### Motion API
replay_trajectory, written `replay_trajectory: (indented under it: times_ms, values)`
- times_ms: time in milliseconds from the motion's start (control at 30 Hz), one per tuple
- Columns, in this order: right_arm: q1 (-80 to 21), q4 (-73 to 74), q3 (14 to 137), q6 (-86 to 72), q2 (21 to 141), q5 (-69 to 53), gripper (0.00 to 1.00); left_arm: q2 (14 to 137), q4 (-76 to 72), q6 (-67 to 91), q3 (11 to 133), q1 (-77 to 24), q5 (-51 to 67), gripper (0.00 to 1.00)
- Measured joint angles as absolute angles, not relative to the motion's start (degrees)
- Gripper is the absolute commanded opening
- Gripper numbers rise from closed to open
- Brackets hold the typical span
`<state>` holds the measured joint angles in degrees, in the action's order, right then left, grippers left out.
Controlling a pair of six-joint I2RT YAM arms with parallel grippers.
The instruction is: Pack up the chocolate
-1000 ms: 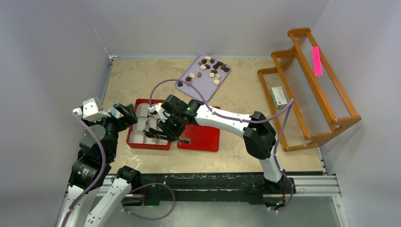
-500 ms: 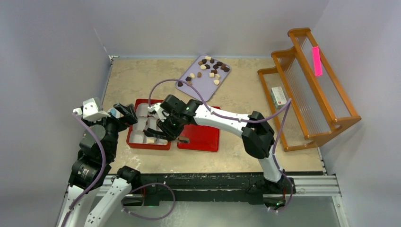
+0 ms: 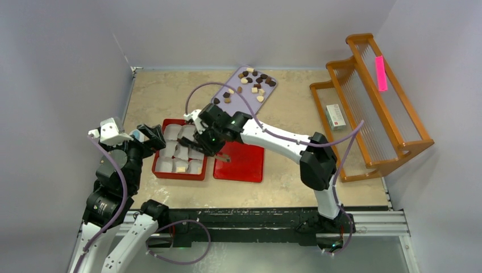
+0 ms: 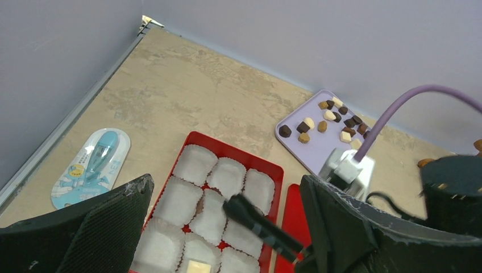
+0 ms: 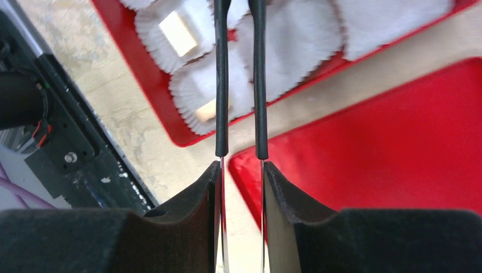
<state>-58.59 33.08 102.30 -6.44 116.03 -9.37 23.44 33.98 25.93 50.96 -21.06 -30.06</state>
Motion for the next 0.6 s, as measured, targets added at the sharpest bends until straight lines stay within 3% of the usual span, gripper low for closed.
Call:
replay_trajectory:
  times_ms: [333, 600]
  values:
    - [-45.3, 32.4, 101.9, -5.7, 110.9, -1.0, 0.33, 24.1, 34.0, 25.9, 50.9, -21.0, -28.6, 1.00]
    - [-38.0, 33.7, 107.6, -3.8, 117.8, 6.9, 0.36, 24.2, 34.0, 25.9, 50.9, -21.1, -28.2, 1.00]
